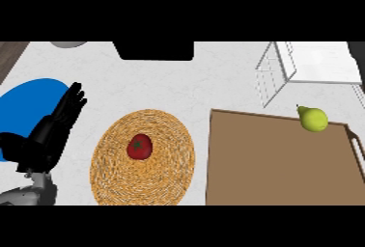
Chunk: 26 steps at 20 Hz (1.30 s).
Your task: Pick the squash from the tray and place it in the tiered shelf
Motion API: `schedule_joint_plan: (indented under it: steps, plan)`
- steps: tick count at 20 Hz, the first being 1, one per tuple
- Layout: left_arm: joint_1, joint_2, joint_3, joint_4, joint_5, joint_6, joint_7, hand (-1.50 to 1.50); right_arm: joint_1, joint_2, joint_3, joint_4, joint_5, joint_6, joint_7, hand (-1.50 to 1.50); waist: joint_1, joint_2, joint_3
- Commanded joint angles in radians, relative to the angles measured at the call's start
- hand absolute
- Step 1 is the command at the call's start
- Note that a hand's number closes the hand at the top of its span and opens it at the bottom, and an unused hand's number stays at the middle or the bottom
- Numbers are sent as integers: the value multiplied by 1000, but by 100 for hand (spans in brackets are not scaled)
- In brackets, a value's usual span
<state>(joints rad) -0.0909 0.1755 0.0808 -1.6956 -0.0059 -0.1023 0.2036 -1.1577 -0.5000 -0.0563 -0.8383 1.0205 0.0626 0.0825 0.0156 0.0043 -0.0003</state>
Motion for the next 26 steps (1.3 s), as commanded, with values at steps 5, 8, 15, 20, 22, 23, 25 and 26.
schedule_joint_plan:
  steps: [5, 8, 15, 20, 22, 23, 25, 26]
  plan:
    - [74, -29, -11, -55, -15, 14, -16, 0, 31, -11, -24, 82, 4, 20, -34, 150, -2, -3, 0]
    - [-23, 17, 37, 7, 22, -14, 20, 0, 30, -65, -66, 100, 11, -1, 16, 150, -7, -2, 0]
    - [17, 11, 16, 12, 4, -28, -29, 0, 95, -201, 54, 169, 266, -81, 166, 150, -7, 5, -5]
    - [-5, 4, 26, 13, 6, -11, -6, 0, 79, -220, 120, 170, 296, 116, 88, -150, -12, -5, 0]
    - [59, -19, 4, 17, -20, -8, -64, 0, 70, -226, 20, 163, 262, 32, 237, -150, -10, -4, 0]
    - [22, 11, 43, 3, 22, -27, -26, 0, 33, -183, 46, 124, 286, 78, 290, -150, -8, -6, 0]
    - [0, 13, 34, -4, 21, -27, 18, 0, 13, -163, 10, 128, 262, 28, 293, -150, -5, -4, 0]
    - [32, 8, 26, -34, 15, -24, 17, 0, -14, -198, -18, 112, 233, 25, 255, -150, -3, -5, 0]
